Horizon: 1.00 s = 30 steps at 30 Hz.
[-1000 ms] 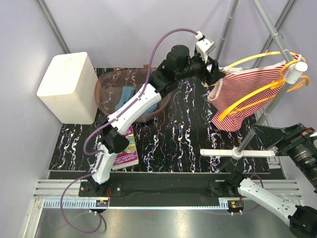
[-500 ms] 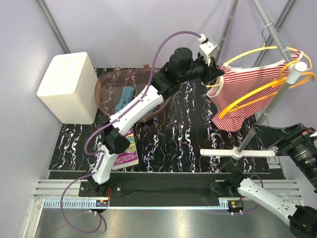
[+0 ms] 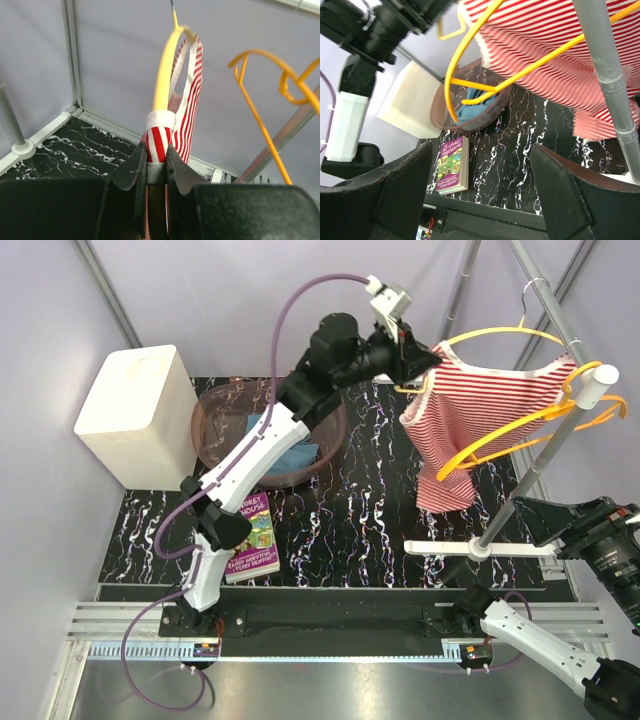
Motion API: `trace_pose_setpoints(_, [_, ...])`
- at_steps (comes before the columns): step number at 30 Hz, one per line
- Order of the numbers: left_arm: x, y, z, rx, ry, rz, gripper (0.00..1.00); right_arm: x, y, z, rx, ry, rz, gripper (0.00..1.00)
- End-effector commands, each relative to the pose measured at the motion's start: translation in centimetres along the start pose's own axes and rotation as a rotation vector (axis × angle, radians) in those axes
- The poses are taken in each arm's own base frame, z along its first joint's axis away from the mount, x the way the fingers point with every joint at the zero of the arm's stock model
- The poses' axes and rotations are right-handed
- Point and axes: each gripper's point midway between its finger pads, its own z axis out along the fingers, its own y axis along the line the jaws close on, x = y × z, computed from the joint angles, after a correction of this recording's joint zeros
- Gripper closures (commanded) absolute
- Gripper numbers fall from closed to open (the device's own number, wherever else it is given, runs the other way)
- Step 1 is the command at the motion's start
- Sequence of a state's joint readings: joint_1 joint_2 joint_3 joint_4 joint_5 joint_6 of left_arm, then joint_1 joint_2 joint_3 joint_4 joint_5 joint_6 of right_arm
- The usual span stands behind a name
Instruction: Remove the tank top from the hanger
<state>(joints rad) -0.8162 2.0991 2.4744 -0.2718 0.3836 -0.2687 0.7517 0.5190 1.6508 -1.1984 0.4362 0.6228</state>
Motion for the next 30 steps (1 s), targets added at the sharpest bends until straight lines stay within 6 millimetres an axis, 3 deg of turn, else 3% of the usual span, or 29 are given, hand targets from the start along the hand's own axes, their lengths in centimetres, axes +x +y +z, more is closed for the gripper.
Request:
trace_pose_setpoints(1, [-13.0,-4.3,-5.9,0.087,-0.292,0.030,1.00,-0.7,0.1,0.4,0.011,-0.035,-0.018,0.14])
trace_pose_setpoints(10, [-14.6,-4.4,-10.4,0.027,-0.276,0.063,1.00,0.3,0.7,1.7,0.006,0.019,-0.077,0.13])
trace_pose_setpoints(13, [-14.6,-4.7,-10.7,0.057,-0.262,0.036,1.00,0.4,0.9,2.4,0.014,0.033,-0.108,0.12])
trace_pose_setpoints(18, [-14.7,-5.0,-12.2,0.031,-0.240,0.067,1.00,0.1,2.5,3.8,-0.006,0.056,-0.151,0.11])
trace_pose_setpoints(19, [-15.4,-5.8,-13.7,0.020,-0.245,0.085,1.00,0.2,3.1,4.1,-0.024,0.068,-0.161,0.11])
trace_pose_setpoints(21, [-13.9,-4.7,-14.4,-0.042,-0.200,0.106,1.00,0.1,4.3,5.1,-0.049,0.076,-0.172,0.11])
trace_pose_setpoints(22, [-14.3,-5.2,-16.3,-0.068,-0.198,0.115,1.00,0.2,4.8,5.4,-0.066,0.087,-0.187,0.10])
trace_pose_setpoints(24, [-11.8,-3.9,-17.3,-0.137,-0.121,0.110,1.00,0.3,6.1,6.4,-0.097,0.099,-0.199,0.10])
trace_pose_setpoints(25, [-12.4,-4.4,-19.1,-0.168,-0.137,0.122,1.00,0.3,6.5,6.8,-0.109,0.104,-0.215,0.10])
trace_pose_setpoints(26, [-10.6,-3.8,-19.6,-0.196,-0.095,0.110,1.00,0.5,7.1,7.6,-0.115,0.119,-0.226,0.10])
trace_pose_setpoints(30, [-8.3,-4.0,-23.7,-0.281,-0.070,0.083,1.00,1.2,9.9,9.9,-0.202,0.156,-0.272,0.10])
